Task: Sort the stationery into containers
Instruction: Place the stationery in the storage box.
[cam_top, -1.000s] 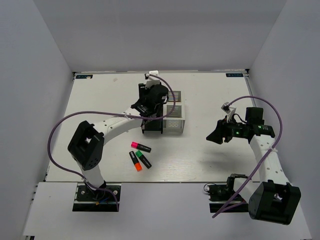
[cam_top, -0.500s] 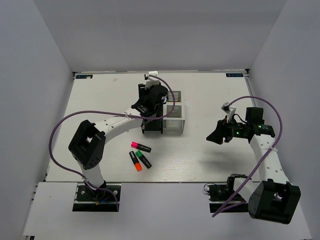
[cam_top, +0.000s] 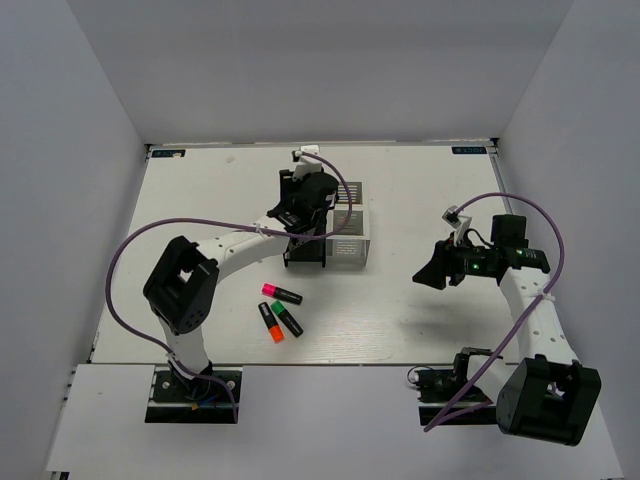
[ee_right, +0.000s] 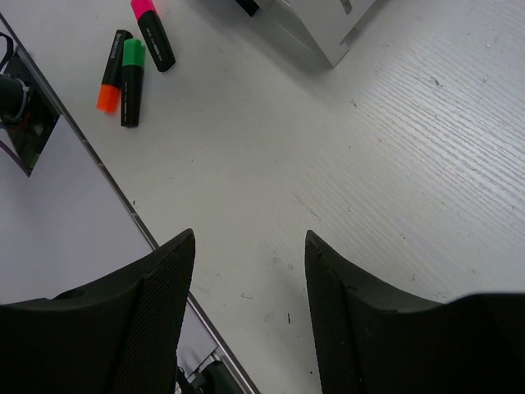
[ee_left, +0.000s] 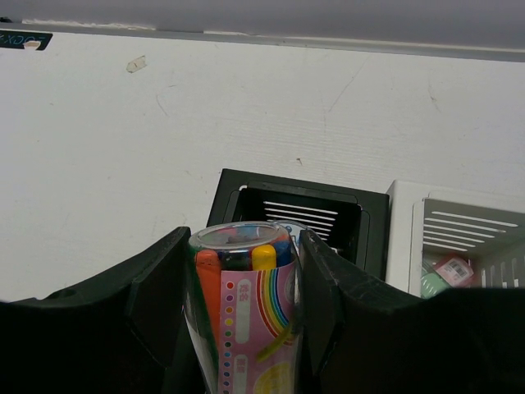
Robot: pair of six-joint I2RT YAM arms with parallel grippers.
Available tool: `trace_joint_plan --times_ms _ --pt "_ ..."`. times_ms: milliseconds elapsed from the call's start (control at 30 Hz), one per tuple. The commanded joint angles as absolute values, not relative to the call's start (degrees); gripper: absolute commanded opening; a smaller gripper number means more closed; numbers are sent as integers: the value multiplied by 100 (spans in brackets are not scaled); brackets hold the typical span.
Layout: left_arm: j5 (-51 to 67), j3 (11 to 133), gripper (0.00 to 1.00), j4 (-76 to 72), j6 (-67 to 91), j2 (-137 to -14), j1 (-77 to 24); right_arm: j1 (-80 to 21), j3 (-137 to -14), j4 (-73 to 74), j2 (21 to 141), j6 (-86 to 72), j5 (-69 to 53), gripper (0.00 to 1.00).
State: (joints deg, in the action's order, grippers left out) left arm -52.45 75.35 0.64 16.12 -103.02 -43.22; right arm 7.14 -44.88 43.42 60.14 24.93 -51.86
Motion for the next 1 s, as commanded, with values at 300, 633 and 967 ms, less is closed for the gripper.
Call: trace_joint_plan --times_ms 300,633,967 --pt "-5441 7401 30 -106 1705 -9993 -4342 756 -4597 4412 6073 2610 -5423 61" --pt "-5537 7321 46 -62 1767 -9897 -4438 773 -4632 4473 6065 2610 -5414 62" --pt "-5607 7128 68 -62 1775 -9729 -4561 791 -4641 4500 6047 2637 -5432 62"
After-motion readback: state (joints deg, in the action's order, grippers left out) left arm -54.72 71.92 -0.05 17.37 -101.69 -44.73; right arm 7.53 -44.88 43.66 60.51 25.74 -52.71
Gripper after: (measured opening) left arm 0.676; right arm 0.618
